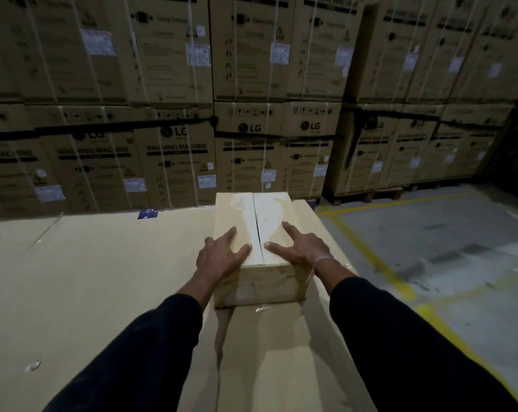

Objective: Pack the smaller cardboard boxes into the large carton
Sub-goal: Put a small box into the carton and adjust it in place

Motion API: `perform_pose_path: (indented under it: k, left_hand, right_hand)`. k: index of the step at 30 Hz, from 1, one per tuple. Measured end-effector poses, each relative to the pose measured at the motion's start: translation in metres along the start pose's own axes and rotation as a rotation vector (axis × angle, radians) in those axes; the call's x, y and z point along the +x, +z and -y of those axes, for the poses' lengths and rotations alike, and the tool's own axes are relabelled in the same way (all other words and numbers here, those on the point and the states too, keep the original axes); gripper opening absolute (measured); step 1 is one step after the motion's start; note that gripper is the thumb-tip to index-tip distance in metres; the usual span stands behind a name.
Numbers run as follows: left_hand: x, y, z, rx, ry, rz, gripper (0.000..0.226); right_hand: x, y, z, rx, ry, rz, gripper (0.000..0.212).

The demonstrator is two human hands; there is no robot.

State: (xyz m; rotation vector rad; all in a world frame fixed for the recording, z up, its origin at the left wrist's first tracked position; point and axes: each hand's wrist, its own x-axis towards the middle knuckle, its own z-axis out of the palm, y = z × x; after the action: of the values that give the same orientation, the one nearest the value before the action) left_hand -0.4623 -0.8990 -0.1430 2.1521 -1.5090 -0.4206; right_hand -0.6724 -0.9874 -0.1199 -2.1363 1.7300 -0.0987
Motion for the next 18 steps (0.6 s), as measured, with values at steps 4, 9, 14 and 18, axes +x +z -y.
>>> perform_pose_path:
  k: [4,9,14,18]
  left_hand:
    - [-0.044,-0.005,0.004,-0.009,0.005,0.006,0.079]
    - [-0.118,-0.013,0.009,-0.026,-0.003,0.019,0.079]
    - [-0.202,-0.022,0.018,-0.012,0.000,0.038,0.078]
    - [-0.278,-0.034,0.026,-0.016,-0.011,0.059,0.078]
  right_hand:
    - [-0.049,0.007,-0.002,0.007,0.016,-0.019,0.112]
    - [-0.129,0.016,-0.004,0.021,0.008,-0.023,0.110]
    - [-0.220,0.031,-0.003,0.037,0.016,-0.010,0.108]
    - [-0.297,0.042,-0.004,0.051,0.001,-0.005,0.106]
